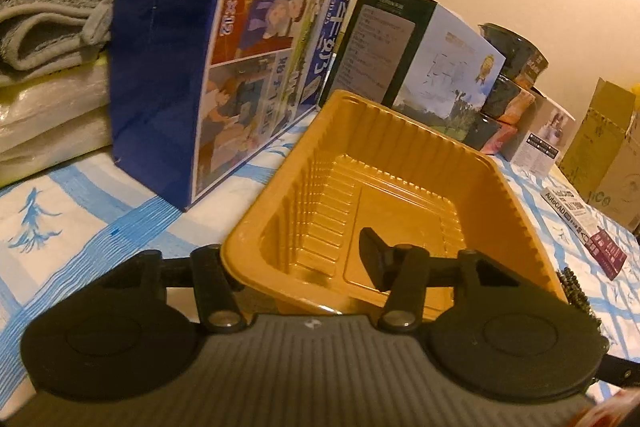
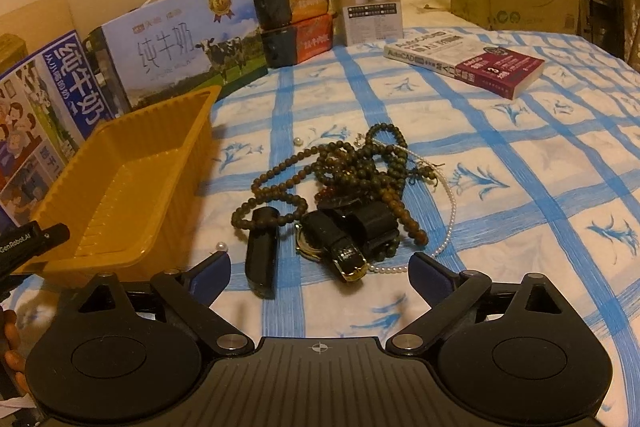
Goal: Organize jewelry
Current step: 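Grasp the orange tray rim with the left tool and hold it steady, then grasp the black USB stick with the right tool and drop it into the tray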
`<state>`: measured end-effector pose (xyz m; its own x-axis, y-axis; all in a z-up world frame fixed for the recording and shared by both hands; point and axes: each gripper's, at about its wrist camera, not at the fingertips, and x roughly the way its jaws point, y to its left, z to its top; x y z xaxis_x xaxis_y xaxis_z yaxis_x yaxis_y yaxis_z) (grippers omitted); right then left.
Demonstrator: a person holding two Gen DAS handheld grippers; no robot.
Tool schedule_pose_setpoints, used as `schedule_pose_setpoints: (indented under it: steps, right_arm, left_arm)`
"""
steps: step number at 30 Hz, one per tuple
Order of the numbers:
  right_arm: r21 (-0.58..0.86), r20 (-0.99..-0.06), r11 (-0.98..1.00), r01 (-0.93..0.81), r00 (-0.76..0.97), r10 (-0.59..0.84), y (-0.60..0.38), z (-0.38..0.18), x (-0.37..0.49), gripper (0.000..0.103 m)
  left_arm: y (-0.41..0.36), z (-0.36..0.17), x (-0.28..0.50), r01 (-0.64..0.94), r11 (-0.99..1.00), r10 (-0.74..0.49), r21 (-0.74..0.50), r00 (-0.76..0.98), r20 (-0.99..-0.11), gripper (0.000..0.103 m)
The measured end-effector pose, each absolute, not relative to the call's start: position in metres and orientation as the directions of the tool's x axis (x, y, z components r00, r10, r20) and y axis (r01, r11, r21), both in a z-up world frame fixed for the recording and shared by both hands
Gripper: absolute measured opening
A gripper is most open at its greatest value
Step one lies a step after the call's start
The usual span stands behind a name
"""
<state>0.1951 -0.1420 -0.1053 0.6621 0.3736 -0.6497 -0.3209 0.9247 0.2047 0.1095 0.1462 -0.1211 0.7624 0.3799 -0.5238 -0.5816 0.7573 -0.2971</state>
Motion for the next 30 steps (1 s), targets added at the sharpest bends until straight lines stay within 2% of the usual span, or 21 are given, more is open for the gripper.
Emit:
schedule_pose_setpoints:
  steps: [2,6,9,15,19,21,27,30]
  right_arm:
    - [0.205,-0.651,0.926,-0.317,0.662,0.371,-0.144,-0.106,0.195,0.095]
    - [0.201,-0.654,0.927,-0.316,0.661,0.367,-0.148,-0.109,0.194,0.092]
    - [0.205,-0.654,0.925,-0.321,0.658,0.374,-0.15,-0.107,0.193,0.088]
    - [0.199,-0.624,0.906,-0.374,0.665,0.411,-0.152,-0.094,0.182,0.08]
    - [0.197,-0.616,0.9,-0.389,0.664,0.423,-0.153,-0.088,0.179,0.076]
    - [0.2,-0.619,0.89,-0.409,0.651,0.438,-0.151,-0.085,0.179,0.067]
    - [0.191,-0.646,0.856,-0.48,0.595,0.478,-0.134,-0.085,0.186,0.05]
    - [0.165,-0.672,0.843,-0.512,0.568,0.476,-0.12,-0.086,0.195,0.045]
  left_arm:
    - [0.146,-0.122,0.11,-0.586,0.758,0.394,-0.286,0.761,-0.516,0.041]
    - [0.148,-0.123,0.11,-0.587,0.767,0.411,-0.261,0.761,-0.503,0.023]
    - [0.152,-0.12,0.108,-0.573,0.781,0.41,-0.248,0.77,-0.488,0.017]
    - [0.153,-0.098,0.104,-0.518,0.841,0.416,-0.156,0.803,-0.427,0.01]
    - [0.15,-0.082,0.1,-0.48,0.875,0.424,-0.063,0.823,-0.379,0.01]
    - [0.15,-0.077,0.098,-0.472,0.881,0.43,-0.031,0.826,-0.365,0.01]
    - [0.151,-0.076,0.092,-0.473,0.881,0.439,-0.009,0.824,-0.357,0.01]
    - [0.148,-0.076,0.091,-0.474,0.88,0.445,0.003,0.824,-0.35,0.01]
